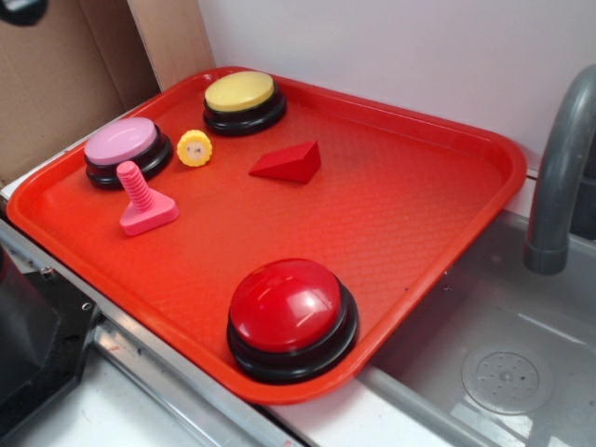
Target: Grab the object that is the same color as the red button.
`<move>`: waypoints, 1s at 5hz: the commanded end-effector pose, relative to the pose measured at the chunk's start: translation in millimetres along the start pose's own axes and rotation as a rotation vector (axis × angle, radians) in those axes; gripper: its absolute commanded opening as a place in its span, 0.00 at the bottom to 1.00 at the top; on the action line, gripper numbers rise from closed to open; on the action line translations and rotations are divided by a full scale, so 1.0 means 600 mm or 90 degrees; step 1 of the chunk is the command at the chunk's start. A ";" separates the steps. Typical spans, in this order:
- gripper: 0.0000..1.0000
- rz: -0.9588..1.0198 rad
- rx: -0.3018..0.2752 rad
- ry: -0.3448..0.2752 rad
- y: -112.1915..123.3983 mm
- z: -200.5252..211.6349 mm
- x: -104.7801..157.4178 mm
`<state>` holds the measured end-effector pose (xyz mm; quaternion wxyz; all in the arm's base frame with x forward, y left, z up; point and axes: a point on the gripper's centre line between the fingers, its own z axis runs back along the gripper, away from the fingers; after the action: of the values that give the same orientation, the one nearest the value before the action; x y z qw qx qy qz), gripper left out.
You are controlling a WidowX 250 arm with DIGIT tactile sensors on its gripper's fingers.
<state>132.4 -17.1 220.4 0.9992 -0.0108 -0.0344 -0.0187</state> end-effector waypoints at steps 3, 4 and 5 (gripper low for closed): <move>1.00 -0.345 -0.025 -0.063 0.025 -0.177 0.198; 1.00 -0.446 -0.077 -0.084 0.026 -0.242 0.225; 1.00 -0.500 -0.100 -0.093 0.023 -0.284 0.238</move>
<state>282.6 -5.9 47.4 0.9095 -0.0866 -0.0852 -0.3976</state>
